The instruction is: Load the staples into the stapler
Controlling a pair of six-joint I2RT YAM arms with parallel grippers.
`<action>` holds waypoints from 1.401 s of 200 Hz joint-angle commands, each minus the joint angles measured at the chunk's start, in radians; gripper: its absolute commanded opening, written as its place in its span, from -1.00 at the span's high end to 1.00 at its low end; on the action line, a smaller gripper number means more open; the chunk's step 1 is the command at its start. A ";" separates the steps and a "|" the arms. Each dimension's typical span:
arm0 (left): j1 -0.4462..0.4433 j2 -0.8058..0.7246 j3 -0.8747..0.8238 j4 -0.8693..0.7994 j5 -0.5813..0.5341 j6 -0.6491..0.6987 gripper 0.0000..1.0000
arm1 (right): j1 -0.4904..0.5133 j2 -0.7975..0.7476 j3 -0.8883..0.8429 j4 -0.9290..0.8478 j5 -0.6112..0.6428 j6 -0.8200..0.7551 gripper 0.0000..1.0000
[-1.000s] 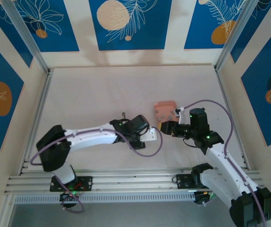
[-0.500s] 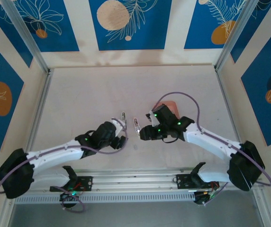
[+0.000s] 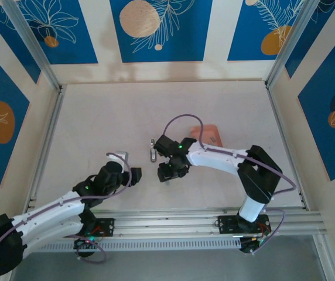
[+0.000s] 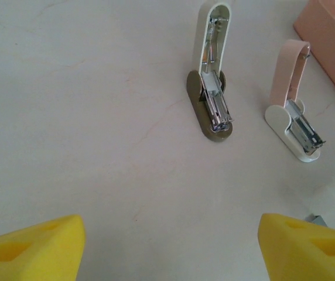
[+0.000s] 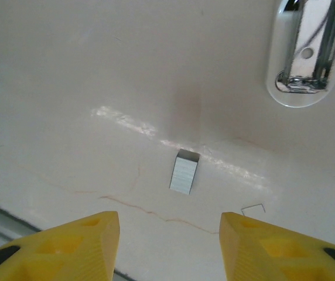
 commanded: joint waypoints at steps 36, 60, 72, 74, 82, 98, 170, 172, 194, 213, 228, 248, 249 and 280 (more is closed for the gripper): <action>0.021 -0.040 -0.027 -0.038 -0.020 -0.041 -0.54 | 0.033 0.152 0.126 -0.159 0.069 0.003 0.13; 0.023 -0.040 -0.030 -0.039 -0.018 -0.037 -0.54 | 0.033 0.185 0.142 -0.155 0.068 0.005 0.19; 0.024 -0.040 -0.030 -0.039 -0.020 -0.037 -0.53 | 0.031 0.196 0.151 -0.155 0.072 0.005 0.21; 0.025 -0.039 -0.031 -0.040 -0.020 -0.037 -0.54 | 0.032 0.197 0.152 -0.154 0.073 0.005 0.21; 0.025 -0.039 -0.031 -0.040 -0.020 -0.037 -0.54 | 0.029 0.203 0.155 -0.155 0.076 0.005 0.21; 0.027 -0.040 -0.030 -0.040 -0.021 -0.038 -0.53 | 0.023 0.213 0.159 -0.152 0.077 0.005 0.22; 0.033 -0.034 -0.030 -0.036 -0.020 -0.034 -0.53 | 0.001 0.238 0.158 -0.112 0.036 0.002 0.36; 0.034 -0.035 -0.031 -0.036 -0.021 -0.033 -0.53 | 0.000 0.239 0.158 -0.112 0.034 0.002 0.36; 0.036 -0.032 -0.030 -0.033 -0.020 -0.033 -0.53 | -0.001 0.245 0.154 -0.103 0.023 0.002 0.41; 0.038 -0.028 -0.030 -0.030 -0.017 -0.032 -0.53 | -0.006 0.250 0.151 -0.093 0.017 0.003 0.46; 0.039 -0.026 -0.030 -0.028 -0.015 -0.031 -0.53 | -0.009 0.256 0.150 -0.089 0.010 0.004 0.50; 0.040 -0.023 -0.031 -0.026 -0.015 -0.031 -0.53 | -0.010 0.263 0.149 -0.088 0.001 0.005 0.51; 0.041 -0.023 -0.031 -0.026 -0.015 -0.032 -0.52 | -0.010 0.264 0.149 -0.088 0.000 0.005 0.51; 0.044 -0.024 -0.031 -0.025 -0.015 -0.030 -0.52 | -0.012 0.265 0.146 -0.090 -0.010 0.011 0.52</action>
